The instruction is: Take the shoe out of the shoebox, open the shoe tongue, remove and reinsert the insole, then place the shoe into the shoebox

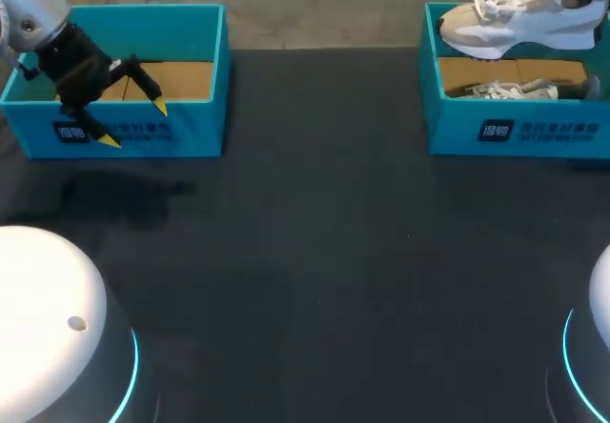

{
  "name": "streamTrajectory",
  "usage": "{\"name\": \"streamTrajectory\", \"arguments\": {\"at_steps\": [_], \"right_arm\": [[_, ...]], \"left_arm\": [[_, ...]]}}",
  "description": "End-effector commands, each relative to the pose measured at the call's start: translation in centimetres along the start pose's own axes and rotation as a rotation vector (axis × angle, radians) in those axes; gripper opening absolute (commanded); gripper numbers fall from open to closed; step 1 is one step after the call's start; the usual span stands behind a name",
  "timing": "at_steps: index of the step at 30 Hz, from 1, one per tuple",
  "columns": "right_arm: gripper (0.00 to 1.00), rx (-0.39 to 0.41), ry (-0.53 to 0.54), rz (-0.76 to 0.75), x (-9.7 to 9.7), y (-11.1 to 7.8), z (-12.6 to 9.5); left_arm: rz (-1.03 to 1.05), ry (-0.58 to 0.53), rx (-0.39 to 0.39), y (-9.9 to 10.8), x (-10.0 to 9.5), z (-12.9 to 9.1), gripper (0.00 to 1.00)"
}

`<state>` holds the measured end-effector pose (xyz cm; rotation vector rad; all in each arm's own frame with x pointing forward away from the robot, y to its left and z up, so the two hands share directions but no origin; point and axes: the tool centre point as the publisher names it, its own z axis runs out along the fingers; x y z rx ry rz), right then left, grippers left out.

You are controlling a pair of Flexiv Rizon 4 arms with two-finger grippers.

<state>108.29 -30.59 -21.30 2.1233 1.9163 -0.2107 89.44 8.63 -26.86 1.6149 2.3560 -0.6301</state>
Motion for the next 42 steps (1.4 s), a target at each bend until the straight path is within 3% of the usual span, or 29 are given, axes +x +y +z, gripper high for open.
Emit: {"name": "streamTrajectory", "arguments": {"at_steps": [1, 15, 22, 33, 42], "right_arm": [[0.00, 0.004, -0.007, 0.004, 0.2, 0.0, 0.5], [0.00, 0.029, -0.008, 0.031, 0.3, 0.2, 2.1], [0.00, 0.033, -0.019, 0.047, -0.4, 0.8, 0.9], [0.00, 0.019, -0.043, 0.043, -1.0, 3.6, 0.2], [0.00, 0.035, -0.046, 0.047, -1.4, 5.3, 1.7]], "left_arm": [[0.000, 0.002, -0.002, -0.1, 0.0, -0.1, 1.00], [0.000, 0.002, -0.002, -0.1, 0.0, -0.1, 1.00], [0.000, 0.002, -0.002, -0.1, 0.0, -0.1, 1.00], [0.000, 0.002, -0.002, -0.1, 0.0, -0.1, 1.00], [0.000, 0.002, -0.002, -0.1, 0.0, -0.1, 1.00]]}}
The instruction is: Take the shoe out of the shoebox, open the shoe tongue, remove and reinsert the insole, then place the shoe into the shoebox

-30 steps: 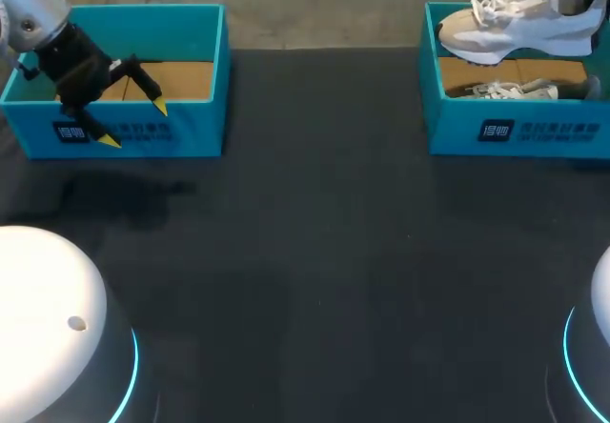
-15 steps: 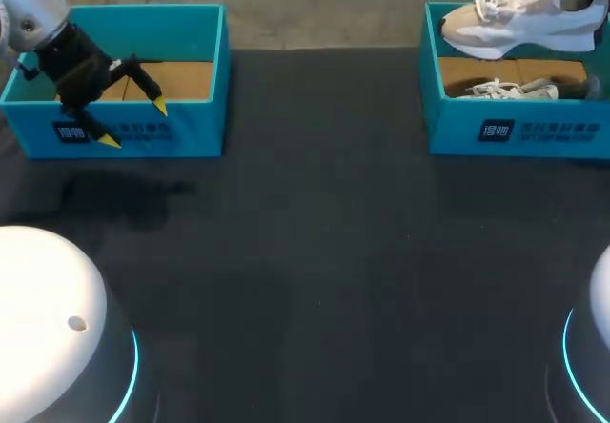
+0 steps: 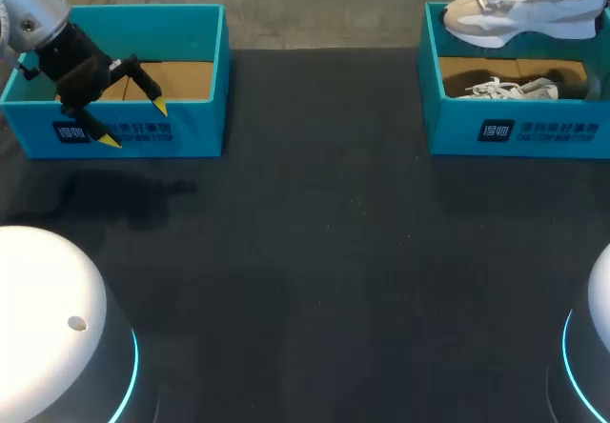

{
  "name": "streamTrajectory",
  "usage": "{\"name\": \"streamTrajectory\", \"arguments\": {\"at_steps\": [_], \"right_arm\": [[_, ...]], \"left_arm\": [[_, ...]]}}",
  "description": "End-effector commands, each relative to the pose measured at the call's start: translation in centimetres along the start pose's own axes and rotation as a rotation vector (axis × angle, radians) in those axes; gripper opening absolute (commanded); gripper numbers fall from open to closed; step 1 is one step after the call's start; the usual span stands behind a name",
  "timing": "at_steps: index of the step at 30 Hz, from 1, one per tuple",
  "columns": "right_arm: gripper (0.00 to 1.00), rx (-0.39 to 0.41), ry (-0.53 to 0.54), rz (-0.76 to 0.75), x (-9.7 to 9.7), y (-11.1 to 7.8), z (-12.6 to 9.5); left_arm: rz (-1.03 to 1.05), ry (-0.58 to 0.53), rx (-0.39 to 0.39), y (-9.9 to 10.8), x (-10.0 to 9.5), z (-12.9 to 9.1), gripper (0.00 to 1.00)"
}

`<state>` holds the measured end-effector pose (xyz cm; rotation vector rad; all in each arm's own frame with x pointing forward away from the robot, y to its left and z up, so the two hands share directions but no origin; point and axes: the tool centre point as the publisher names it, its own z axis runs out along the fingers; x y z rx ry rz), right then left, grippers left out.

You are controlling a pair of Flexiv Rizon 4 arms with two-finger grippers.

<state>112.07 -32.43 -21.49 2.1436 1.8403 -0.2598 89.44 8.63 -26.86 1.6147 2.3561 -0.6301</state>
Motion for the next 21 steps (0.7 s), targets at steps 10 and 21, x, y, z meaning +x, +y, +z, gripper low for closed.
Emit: {"name": "streamTrajectory", "arguments": {"at_steps": [10, 21], "right_arm": [[0.00, 0.034, 0.005, 0.004, -0.7, 1.8, 2.1], [0.00, 0.029, 0.001, -0.002, -0.1, 1.6, 3.1]], "left_arm": [[0.000, 0.002, -0.002, -0.1, 0.0, -0.1, 1.00], [0.000, 0.002, -0.002, -0.1, 0.0, -0.1, 1.00]]}}
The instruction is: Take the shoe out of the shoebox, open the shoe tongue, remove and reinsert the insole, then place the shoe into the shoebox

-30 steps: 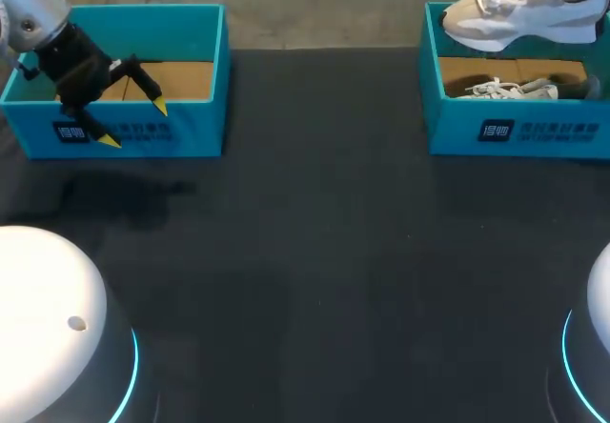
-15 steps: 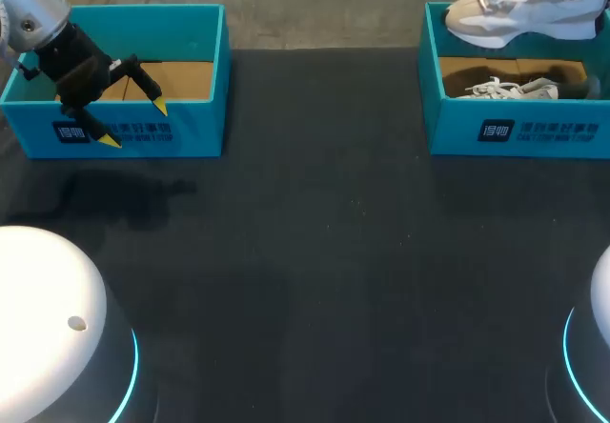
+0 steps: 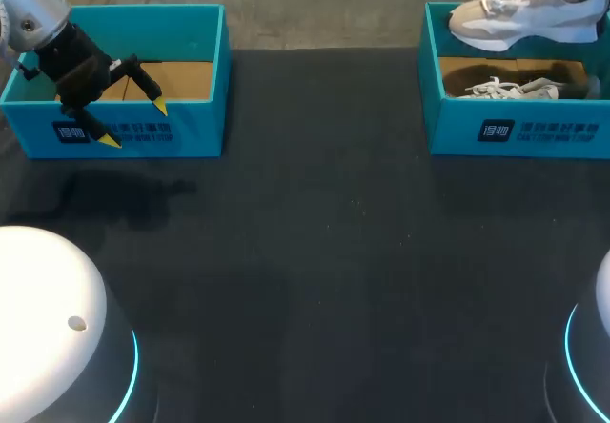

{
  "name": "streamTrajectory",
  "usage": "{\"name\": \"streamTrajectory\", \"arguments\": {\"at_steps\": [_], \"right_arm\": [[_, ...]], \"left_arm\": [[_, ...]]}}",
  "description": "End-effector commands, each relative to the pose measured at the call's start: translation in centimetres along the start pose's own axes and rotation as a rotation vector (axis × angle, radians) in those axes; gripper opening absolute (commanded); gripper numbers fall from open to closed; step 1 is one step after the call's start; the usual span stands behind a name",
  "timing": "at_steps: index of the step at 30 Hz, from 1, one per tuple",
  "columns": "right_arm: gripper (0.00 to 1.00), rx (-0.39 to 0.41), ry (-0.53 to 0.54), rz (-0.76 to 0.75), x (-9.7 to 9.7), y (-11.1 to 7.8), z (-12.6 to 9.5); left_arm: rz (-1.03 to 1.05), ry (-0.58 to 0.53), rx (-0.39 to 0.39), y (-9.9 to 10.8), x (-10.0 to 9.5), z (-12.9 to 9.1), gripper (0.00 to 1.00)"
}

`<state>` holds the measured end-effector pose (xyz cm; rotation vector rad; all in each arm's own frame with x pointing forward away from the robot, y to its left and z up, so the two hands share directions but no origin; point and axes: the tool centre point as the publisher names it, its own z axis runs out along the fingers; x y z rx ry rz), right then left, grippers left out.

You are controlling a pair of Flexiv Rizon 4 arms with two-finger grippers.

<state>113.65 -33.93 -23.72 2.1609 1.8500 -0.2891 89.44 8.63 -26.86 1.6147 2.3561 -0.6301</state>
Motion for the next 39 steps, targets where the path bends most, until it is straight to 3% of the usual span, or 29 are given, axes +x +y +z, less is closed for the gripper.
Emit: {"name": "streamTrajectory", "arguments": {"at_steps": [1, 15, 39], "right_arm": [[0.00, 0.002, -0.003, -0.001, 0.5, 0.1, 0.6], [0.00, -0.003, -0.030, 0.008, 1.3, 0.5, 1.8], [0.00, 0.001, -0.004, 0.043, 1.6, 0.8, 5.9]], "left_arm": [[0.000, 0.002, -0.002, -0.1, 0.0, -0.1, 1.00], [0.000, 0.002, -0.002, -0.1, 0.0, -0.1, 1.00], [0.000, 0.002, -0.002, -0.1, 0.0, -0.1, 1.00]]}}
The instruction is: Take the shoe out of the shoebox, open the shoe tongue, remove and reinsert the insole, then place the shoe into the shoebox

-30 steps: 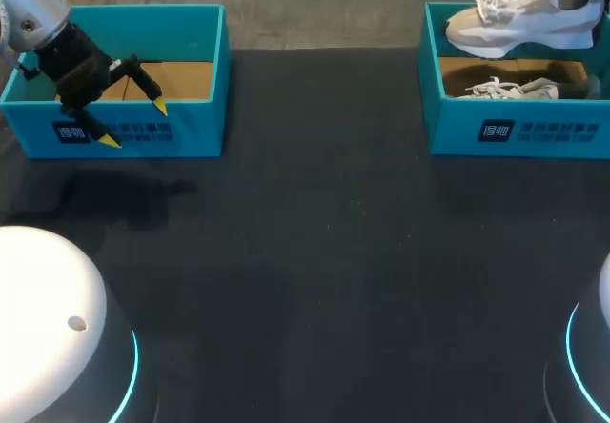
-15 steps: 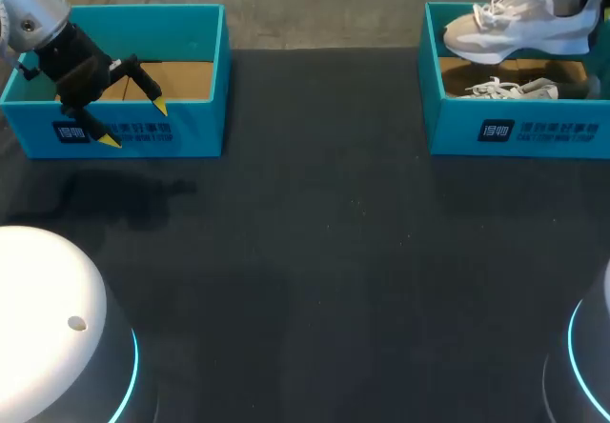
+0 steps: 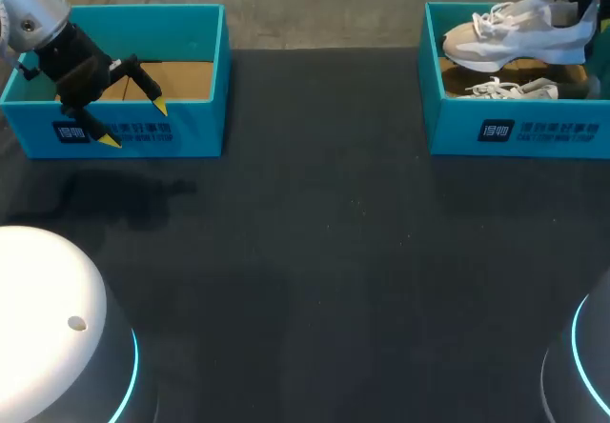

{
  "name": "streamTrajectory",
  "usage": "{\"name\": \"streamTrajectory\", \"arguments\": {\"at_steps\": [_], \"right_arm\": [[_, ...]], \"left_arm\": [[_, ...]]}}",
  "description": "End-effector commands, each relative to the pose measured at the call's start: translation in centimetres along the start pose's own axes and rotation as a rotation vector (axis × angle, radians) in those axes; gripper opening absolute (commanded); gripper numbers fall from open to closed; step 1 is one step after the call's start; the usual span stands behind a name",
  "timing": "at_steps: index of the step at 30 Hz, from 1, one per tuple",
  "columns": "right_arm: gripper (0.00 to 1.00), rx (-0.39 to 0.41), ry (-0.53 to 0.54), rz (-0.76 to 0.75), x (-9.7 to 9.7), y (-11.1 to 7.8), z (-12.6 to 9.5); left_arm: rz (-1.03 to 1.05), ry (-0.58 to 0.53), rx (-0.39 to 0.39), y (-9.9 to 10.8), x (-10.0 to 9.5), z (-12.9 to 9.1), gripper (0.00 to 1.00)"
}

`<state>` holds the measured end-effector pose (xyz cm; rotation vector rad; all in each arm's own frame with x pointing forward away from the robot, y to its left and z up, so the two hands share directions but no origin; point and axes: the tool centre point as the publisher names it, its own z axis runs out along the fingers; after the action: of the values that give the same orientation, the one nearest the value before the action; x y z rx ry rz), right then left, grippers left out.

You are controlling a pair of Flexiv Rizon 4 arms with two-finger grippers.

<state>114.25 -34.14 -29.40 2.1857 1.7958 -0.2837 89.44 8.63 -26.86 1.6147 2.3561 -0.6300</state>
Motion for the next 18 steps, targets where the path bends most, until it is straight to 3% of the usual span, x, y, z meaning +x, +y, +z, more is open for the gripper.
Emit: {"name": "streamTrajectory", "arguments": {"at_steps": [1, 18], "right_arm": [[0.00, 0.010, 0.008, 0.005, -0.1, 0.7, 0.8], [0.00, 0.023, 0.028, 0.019, 0.5, 1.1, 3.2]], "left_arm": [[0.000, 0.002, -0.002, -0.1, 0.0, -0.1, 1.00], [0.000, 0.002, -0.002, -0.1, 0.0, -0.1, 1.00]]}}
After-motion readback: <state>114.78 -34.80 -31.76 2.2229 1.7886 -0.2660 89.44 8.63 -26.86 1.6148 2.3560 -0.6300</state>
